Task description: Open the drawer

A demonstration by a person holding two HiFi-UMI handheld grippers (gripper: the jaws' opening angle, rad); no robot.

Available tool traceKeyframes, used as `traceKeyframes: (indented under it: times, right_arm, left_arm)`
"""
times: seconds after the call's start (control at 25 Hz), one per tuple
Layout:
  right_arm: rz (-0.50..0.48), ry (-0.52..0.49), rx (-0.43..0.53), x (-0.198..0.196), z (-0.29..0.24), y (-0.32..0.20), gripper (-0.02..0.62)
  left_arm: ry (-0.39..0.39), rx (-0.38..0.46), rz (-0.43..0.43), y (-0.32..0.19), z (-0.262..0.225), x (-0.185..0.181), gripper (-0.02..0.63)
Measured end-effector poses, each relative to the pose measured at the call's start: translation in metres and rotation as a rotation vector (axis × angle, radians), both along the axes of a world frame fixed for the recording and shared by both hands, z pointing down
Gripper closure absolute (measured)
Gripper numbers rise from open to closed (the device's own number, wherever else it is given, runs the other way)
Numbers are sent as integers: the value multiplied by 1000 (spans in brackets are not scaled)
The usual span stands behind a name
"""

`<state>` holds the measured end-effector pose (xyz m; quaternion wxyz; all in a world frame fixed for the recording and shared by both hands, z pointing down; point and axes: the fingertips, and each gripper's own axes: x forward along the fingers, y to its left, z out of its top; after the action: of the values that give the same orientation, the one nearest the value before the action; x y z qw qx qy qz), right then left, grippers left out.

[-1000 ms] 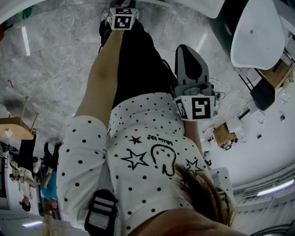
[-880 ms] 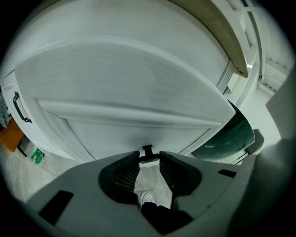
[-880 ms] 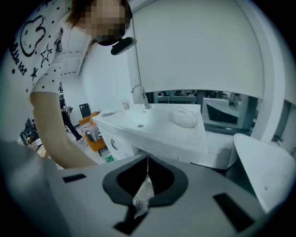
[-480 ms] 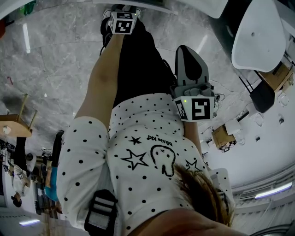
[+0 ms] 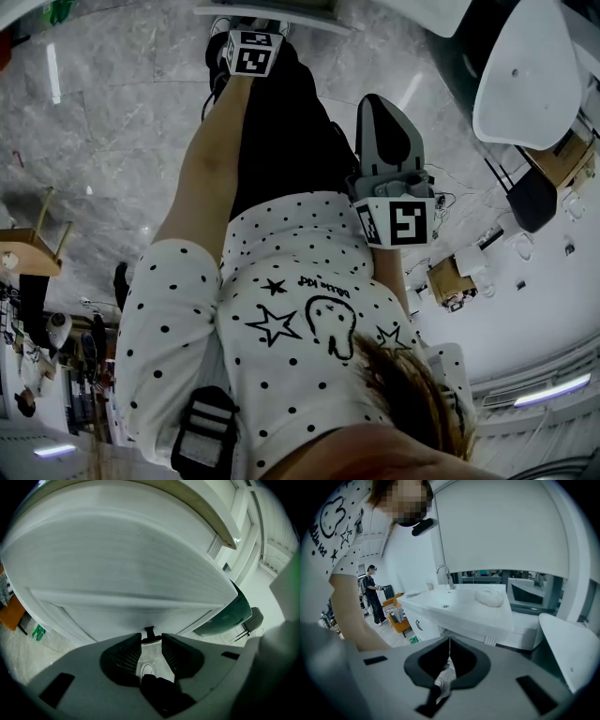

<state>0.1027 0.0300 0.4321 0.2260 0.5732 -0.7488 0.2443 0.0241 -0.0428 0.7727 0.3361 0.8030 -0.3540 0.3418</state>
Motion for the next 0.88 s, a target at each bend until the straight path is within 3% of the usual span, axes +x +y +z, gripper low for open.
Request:
traceKeyframes:
  times: [0.44,0.56,0.68,0.88]
  right_arm:
    - [-20,-20,-4,-6,4,-1,581]
    - [-15,-34,10,-5,-2,-5,580]
    - [-11,-49,23,-9,-8,-10,581]
    - [9,-54,70,-13,-29,-17,581]
  left_arm:
    - [21,-6,-23,1,-5,-1,466]
    - [36,0,-34,3,-28,-9,488]
    - [41,24,-44,6,-59,-24,578]
    - [75,103,-52,3,-128,-46,600]
